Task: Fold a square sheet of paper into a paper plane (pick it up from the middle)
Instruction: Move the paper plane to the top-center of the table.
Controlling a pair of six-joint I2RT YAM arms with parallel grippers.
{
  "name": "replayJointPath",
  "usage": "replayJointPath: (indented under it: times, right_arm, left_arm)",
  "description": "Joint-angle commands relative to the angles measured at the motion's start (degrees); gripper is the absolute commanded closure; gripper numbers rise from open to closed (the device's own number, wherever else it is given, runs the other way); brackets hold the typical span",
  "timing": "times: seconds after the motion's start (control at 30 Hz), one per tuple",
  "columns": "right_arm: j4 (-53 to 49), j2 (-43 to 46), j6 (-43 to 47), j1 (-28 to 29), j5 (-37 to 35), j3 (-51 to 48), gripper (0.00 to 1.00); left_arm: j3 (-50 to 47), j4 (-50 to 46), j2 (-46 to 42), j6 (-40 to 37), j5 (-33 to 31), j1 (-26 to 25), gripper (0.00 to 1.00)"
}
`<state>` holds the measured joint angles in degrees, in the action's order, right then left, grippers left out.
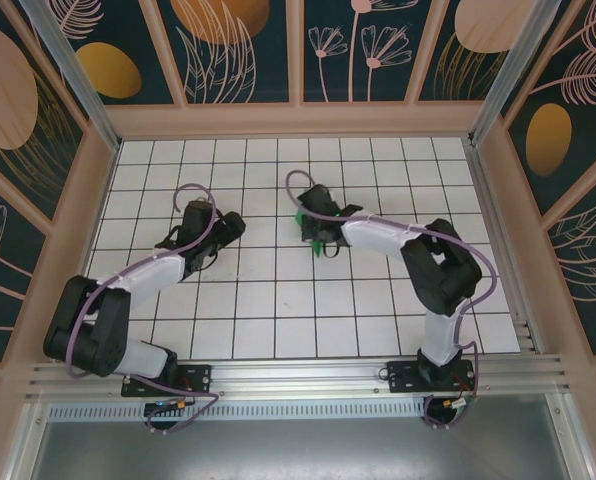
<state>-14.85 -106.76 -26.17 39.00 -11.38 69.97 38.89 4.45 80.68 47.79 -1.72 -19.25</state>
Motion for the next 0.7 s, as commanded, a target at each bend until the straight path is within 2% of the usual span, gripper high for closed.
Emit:
replayJointPath:
  times: [0.0,0.27,0.43,0.67]
  right_arm:
    - [0.5,1.3,4.7,-5.4,-1.9,-1.2,0.92]
    - [1.6,-4.2,9.9,-14.5,0.2,3.0,0.92]
    - [1.0,-8.9,11.9,-18.0,0.8,8.0,0.91]
    - [-0.3,-13.4,13.3,-20.0,-0.9,12.8,0.91]
  left_arm:
    - [-1.2,-4.3,-3.6,-2.0,-6.4,0.7,0.16]
    - [-2.4,-4.4,-7.0,-3.0,-9.2,0.8,0.07]
    - [-1.8,-4.1,-5.9,-2.8,-8.0,0.9,0.06]
    - [-1.5,-3.9,-4.8,-2.7,-6.8,0.9,0.05]
